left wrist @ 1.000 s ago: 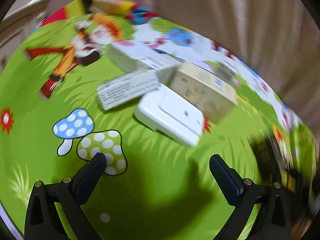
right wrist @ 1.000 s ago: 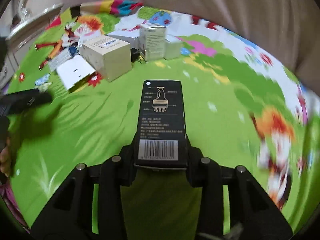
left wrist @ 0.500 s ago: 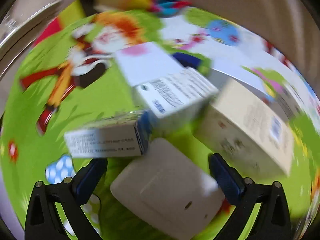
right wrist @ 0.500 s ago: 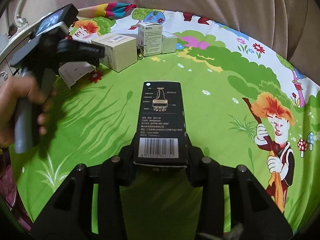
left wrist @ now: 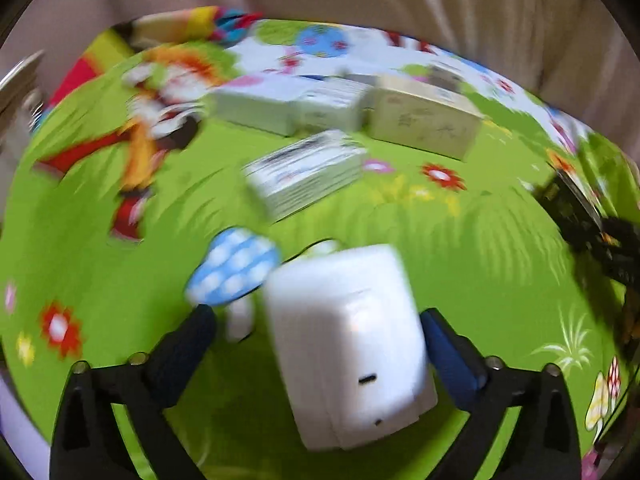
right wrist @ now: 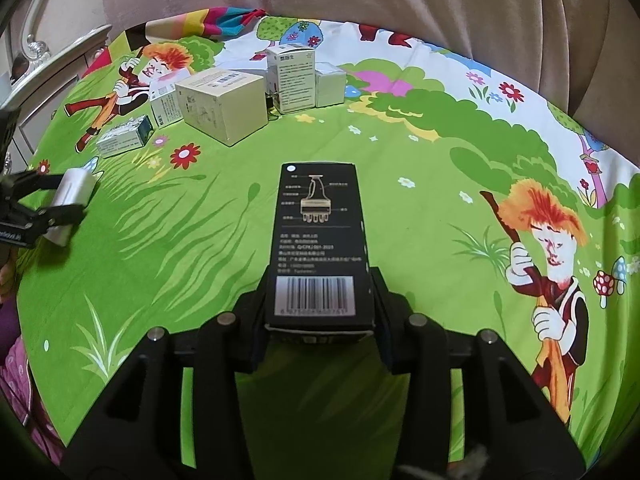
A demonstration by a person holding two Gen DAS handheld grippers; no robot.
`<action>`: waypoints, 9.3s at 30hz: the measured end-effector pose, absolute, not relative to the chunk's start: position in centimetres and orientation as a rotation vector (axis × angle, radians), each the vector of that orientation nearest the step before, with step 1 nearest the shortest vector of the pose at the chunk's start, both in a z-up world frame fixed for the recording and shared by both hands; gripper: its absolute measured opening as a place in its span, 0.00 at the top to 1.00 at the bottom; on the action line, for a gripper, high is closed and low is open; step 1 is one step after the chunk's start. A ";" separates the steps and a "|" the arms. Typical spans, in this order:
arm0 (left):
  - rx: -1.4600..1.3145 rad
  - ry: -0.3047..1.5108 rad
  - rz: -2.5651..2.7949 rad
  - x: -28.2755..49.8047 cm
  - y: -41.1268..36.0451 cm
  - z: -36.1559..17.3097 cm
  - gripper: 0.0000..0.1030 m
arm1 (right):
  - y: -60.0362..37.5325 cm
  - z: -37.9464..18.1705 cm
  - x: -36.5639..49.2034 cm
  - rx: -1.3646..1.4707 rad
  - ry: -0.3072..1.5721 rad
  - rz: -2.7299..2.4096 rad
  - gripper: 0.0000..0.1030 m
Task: Organize rigid objects
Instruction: 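Grasp the white plastic device with the left tool, then lift both held items and carry them over the purple-rimmed storage box, then open the right tool and the left tool to drop both items inside, then move both open tools back over the table, then grasp the cream medicine box with barcode using the right tool, then grasp the white Penicillin box lying on the mat with the left tool, then lift both held boxes and carry them over the storage box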
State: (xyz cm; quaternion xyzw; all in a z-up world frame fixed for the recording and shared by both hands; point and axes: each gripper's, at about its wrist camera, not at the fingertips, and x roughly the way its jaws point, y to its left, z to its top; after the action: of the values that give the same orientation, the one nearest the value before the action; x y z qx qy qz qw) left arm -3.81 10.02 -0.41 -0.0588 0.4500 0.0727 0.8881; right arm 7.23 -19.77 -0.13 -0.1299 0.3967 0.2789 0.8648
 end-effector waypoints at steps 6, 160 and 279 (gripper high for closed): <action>-0.301 0.927 0.304 -4.1 11.6 -0.3 0.00 | -19.8 -0.1 7.2 -0.264 0.835 0.582 0.52; -0.285 0.886 0.489 -2.5 11.1 -0.4 0.00 | -10.9 -1.1 5.9 -0.339 0.879 0.658 0.00; -0.029 0.047 0.216 -20.1 0.0 13.7 0.67 | -20.6 13.2 -17.7 -0.082 -0.050 0.315 0.46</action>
State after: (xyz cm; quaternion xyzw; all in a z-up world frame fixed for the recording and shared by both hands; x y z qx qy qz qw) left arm -20.15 -0.01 13.69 -0.0142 0.0236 0.1077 0.9938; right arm -17.72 -20.64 13.24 -0.0411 -0.0248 0.1567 0.9865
